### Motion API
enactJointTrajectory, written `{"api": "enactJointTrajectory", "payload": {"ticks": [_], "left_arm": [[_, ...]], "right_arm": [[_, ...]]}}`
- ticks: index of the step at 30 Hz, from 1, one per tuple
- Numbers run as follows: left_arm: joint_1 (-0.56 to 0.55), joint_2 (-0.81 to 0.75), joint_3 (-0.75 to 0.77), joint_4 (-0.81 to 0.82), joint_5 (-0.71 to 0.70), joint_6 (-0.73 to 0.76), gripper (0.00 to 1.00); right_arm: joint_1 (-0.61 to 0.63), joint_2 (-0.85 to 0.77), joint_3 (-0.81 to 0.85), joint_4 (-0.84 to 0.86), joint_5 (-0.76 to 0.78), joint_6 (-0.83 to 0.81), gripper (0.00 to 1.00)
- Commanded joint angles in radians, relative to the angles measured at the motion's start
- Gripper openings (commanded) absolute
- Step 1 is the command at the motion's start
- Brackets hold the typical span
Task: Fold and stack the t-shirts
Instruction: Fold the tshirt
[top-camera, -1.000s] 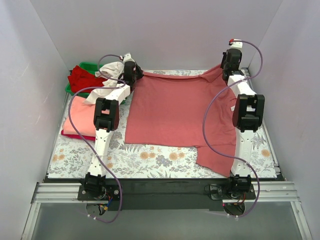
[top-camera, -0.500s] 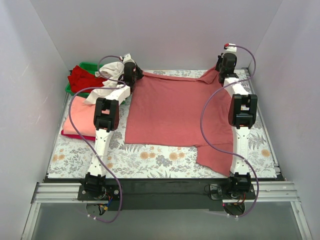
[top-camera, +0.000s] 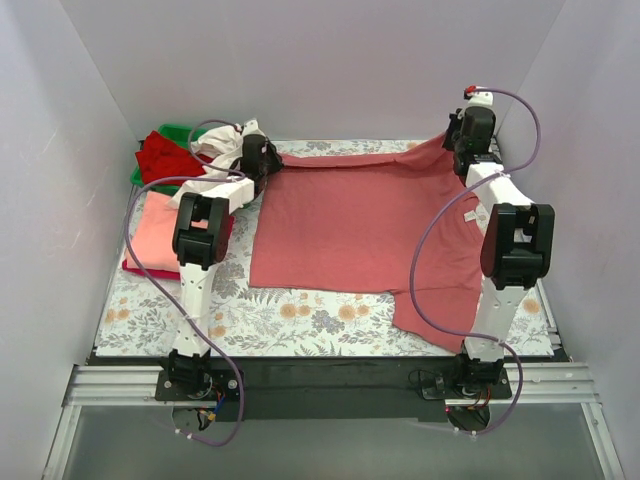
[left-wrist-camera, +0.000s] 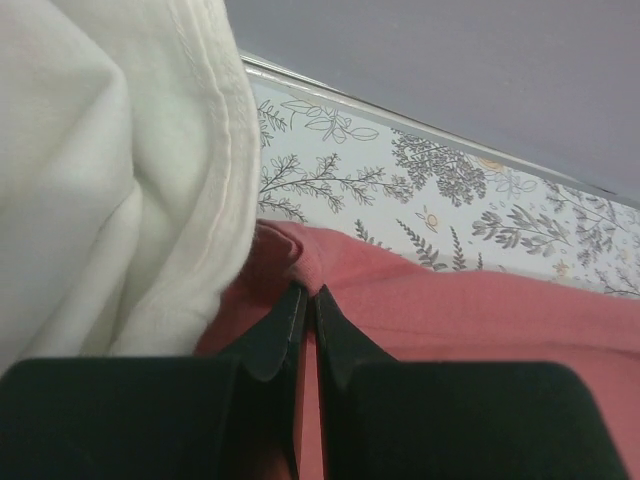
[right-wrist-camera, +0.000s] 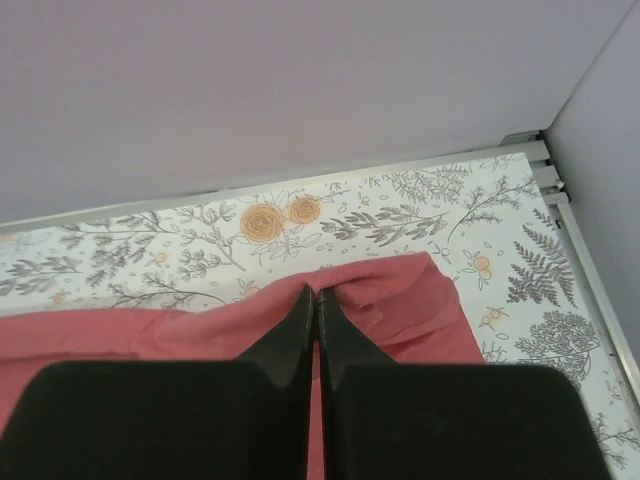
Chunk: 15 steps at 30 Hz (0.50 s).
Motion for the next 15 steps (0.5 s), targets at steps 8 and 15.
{"api": "enactJointTrajectory", "payload": {"ticks": [8,15], "left_arm": [[0.01,-0.281,-0.211,0.055,-0.029,0.027,0.0],[0.01,-0.323,-0.266,0.004,0.005,0.03,0.0]], "right_arm": [[-0.004,-0.223,-0.111,-0.262,-0.011,0.058,0.01],[-0.004,-0.358,-0.266,-0.333,-0.011,0.139,0.01]]}}
